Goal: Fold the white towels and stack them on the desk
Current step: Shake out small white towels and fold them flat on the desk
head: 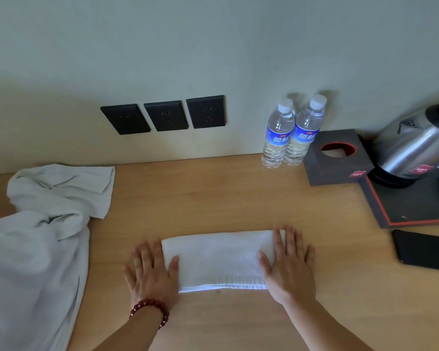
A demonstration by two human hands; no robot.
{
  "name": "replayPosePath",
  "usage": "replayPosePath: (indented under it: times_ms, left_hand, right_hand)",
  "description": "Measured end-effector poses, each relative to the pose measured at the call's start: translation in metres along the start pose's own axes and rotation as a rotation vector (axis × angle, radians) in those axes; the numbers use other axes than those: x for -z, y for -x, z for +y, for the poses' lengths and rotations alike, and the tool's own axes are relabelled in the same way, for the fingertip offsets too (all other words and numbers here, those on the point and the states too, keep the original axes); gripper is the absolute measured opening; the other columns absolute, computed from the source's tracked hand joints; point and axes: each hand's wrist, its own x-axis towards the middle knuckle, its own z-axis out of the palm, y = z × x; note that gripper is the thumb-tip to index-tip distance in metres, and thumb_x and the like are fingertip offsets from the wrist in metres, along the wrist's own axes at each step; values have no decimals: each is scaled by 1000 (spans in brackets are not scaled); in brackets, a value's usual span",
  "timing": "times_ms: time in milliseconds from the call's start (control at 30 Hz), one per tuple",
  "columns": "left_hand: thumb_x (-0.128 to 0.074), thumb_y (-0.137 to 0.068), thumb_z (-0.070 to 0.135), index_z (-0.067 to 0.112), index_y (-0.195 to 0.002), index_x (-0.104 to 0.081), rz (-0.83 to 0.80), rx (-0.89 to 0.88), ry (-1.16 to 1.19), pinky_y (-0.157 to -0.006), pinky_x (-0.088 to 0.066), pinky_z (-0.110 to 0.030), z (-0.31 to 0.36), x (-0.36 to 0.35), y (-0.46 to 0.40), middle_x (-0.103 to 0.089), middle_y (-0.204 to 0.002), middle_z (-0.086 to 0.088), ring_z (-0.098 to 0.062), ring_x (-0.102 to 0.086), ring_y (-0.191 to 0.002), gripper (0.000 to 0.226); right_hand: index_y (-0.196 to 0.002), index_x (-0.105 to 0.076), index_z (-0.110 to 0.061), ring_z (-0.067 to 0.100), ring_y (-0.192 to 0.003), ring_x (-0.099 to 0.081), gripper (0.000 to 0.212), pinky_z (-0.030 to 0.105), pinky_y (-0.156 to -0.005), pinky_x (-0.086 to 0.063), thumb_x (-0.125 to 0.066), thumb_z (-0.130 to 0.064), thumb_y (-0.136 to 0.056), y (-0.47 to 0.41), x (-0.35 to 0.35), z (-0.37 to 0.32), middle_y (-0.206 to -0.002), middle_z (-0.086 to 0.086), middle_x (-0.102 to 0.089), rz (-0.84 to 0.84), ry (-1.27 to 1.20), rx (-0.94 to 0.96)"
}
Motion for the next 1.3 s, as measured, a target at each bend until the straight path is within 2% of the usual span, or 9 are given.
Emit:
replayPosePath:
  times_ms: [167,233,300,400,633,800,967,1133,1300]
  left_hand:
    - [4,-88,71,31,-156,16,-149,16,-39,-122,4,-51,1,15,0,20,-165,-1,-23,17,-152,80]
    - [-5,-97,65,29,-159,4,-171,47,75,-122,1,-48,2,27,-10,11,-167,0,-24,12,-153,72]
    - [0,-101,45,24,-156,-23,-139,85,215,-122,-10,-42,2,42,-25,-18,-164,-3,-27,-10,-151,63]
    - [-20,-103,31,16,-135,-56,-145,86,331,-112,-33,-38,19,57,-30,-52,-142,-7,-28,-43,-132,50]
    - [-56,-93,54,6,-149,-24,-188,520,537,-104,-41,-47,29,56,-4,-37,-149,-22,-41,-48,-128,80]
    - [-48,-89,71,15,-138,-48,-284,425,503,-93,-49,-39,33,48,-3,-60,-133,-10,-32,-57,-119,75]
    - [-62,-81,67,26,-144,-46,-287,389,464,-99,-49,-39,19,47,7,-48,-134,-5,-29,-55,-119,77]
    - [-69,-85,54,19,-132,-59,-321,378,522,-82,-49,-30,1,57,1,-59,-126,-2,-22,-60,-105,60]
    - [-75,-82,44,21,-130,-61,-285,425,678,-81,-50,-28,-20,57,2,-68,-112,2,-18,-61,-91,55]
  right_hand:
    - [-159,14,-30,23,-155,9,86,48,-122,5,13,-75,-84,1,10,0,-168,1,11,-109,-18,-12]
    - [-162,-3,-21,24,-154,-8,88,47,-122,-7,-6,-72,-90,1,18,-2,-168,4,-11,-51,-107,-66]
    - [-156,-31,-10,32,-141,-39,78,49,-114,-31,-44,-57,-95,-1,22,0,-151,14,-45,126,-237,-182]
    - [-139,-52,-8,40,-120,-52,63,51,-95,-46,-67,-43,-88,-4,31,-4,-129,19,-59,160,-293,-357]
    - [-134,-49,-12,36,-119,-54,79,46,-93,-48,-63,-69,-80,-17,49,-10,-128,12,-57,-83,-394,-557]
    - [-129,-56,-16,33,-116,-56,89,40,-90,-51,-61,-79,-67,-21,51,-12,-122,9,-58,-243,-353,-586]
    - [-120,-61,-17,29,-100,-62,87,41,-82,-55,-63,-77,-57,-16,52,-12,-109,5,-62,-287,-398,-587]
    - [-122,-56,-7,30,-87,-57,71,37,-72,-49,-76,-54,-73,-6,62,-30,-97,6,-61,-242,-487,-559]
    - [-132,-51,-8,27,-81,-57,69,34,-65,-43,-75,-48,-80,-4,56,-53,-85,-1,-56,-289,-556,-552]
